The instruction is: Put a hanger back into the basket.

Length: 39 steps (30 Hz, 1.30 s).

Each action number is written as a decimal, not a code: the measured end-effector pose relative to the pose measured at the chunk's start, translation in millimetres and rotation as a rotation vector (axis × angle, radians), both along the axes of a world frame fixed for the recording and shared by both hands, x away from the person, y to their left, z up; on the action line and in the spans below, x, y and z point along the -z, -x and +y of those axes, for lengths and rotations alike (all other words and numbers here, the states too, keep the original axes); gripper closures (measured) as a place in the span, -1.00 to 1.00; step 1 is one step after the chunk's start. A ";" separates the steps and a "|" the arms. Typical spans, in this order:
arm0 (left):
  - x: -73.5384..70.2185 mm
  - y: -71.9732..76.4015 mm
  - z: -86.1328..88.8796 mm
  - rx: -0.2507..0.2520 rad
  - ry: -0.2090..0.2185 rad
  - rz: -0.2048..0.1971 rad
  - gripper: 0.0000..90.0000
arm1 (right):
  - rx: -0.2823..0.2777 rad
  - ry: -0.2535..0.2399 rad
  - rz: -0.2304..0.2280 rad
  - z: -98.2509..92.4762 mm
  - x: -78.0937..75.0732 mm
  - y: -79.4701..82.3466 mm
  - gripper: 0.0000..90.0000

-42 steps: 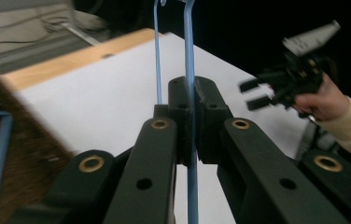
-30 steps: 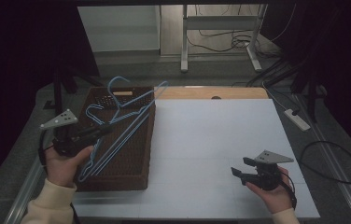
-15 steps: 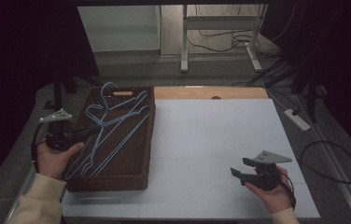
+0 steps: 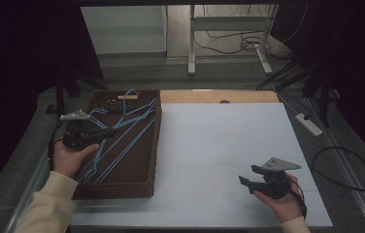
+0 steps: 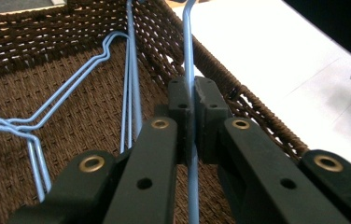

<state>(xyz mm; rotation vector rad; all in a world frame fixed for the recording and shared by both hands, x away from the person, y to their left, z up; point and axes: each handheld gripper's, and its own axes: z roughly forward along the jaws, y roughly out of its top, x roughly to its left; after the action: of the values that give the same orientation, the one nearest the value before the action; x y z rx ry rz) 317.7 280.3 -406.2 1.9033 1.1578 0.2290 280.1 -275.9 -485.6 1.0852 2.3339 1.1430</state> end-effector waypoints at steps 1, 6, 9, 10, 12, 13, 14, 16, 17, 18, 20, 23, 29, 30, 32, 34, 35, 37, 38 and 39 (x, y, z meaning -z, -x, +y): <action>2.0 -1.5 -0.3 0.002 -0.005 0.010 0.93 | 0.000 0.000 0.000 -0.1 -0.1 0.1 -0.22; 23.2 -13.3 2.1 -0.002 -0.015 0.094 0.93 | 0.001 0.002 0.000 0.6 0.1 0.2 -0.22; 35.1 -16.8 5.3 -0.008 -0.013 0.120 0.92 | 0.002 0.004 -0.001 1.0 -0.2 0.5 -0.22; 37.8 -17.1 7.8 -0.020 -0.001 0.126 0.92 | 0.003 0.004 -0.001 1.0 -0.2 0.5 -0.22; 41.8 -16.7 13.0 -0.059 -0.007 0.133 0.92 | 0.004 0.005 -0.001 0.8 -0.1 0.5 -0.22; 43.5 -16.7 15.1 -0.090 -0.033 0.145 0.92 | 0.004 0.007 -0.001 0.7 -0.2 0.4 -0.22; 45.8 -17.0 16.6 -0.140 -0.085 0.167 0.92 | 0.004 0.008 -0.001 0.5 -0.3 0.4 -0.22; 49.9 -18.5 17.7 -0.193 -0.168 0.200 0.91 | 0.005 0.007 -0.002 0.5 -0.3 0.4 -0.22; 52.7 -19.9 18.8 -0.220 -0.198 0.215 0.89 | 0.006 0.007 -0.001 0.6 -0.4 0.4 -0.22; 55.4 -21.5 20.3 -0.253 -0.218 0.222 0.81 | 0.005 0.005 -0.002 0.9 -0.3 0.5 -0.22; 56.4 -23.1 21.8 -0.284 -0.241 0.223 0.60 | 0.003 0.007 -0.001 1.3 -0.4 0.8 -0.22; 50.9 -20.6 19.9 -0.304 -0.263 0.160 0.22 | 0.003 0.007 -0.003 1.5 -0.7 1.3 -0.22; 27.4 1.9 14.7 -0.210 -0.174 -0.009 -0.23 | 0.004 0.006 0.000 0.7 -0.5 0.8 -0.22; 21.8 8.8 14.1 -0.188 -0.148 -0.038 -0.24 | 0.004 0.004 -0.002 0.4 -0.6 0.8 -0.22; 14.2 19.5 13.3 -0.160 -0.110 -0.073 -0.27 | 0.004 0.004 -0.003 -0.5 -0.9 0.4 -0.22; 7.3 32.9 11.1 -0.128 -0.078 -0.112 -0.28 | 0.007 0.001 -0.005 -1.3 -0.9 0.0 -0.22; 4.2 41.5 9.0 -0.111 -0.058 -0.129 -0.29 | 0.007 0.001 -0.005 -1.8 -1.2 0.0 -0.22; 1.9 54.9 4.1 -0.084 -0.033 -0.150 -0.30 | 0.008 -0.004 -0.011 -3.3 -1.9 -0.5 -0.22; 1.8 61.6 0.9 -0.070 -0.027 -0.164 -0.30 | 0.006 -0.007 -0.012 -3.9 -2.2 -0.6 -0.22; 2.0 66.2 -1.8 -0.060 -0.024 -0.172 -0.30 | 0.006 -0.008 -0.014 -4.7 -2.9 -0.7 -0.22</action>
<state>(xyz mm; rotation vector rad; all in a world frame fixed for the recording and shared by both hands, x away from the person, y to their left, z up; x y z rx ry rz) 251.5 278.4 -408.1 1.8327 1.1008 0.4325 280.7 -280.6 -482.7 1.0826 2.3161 1.1546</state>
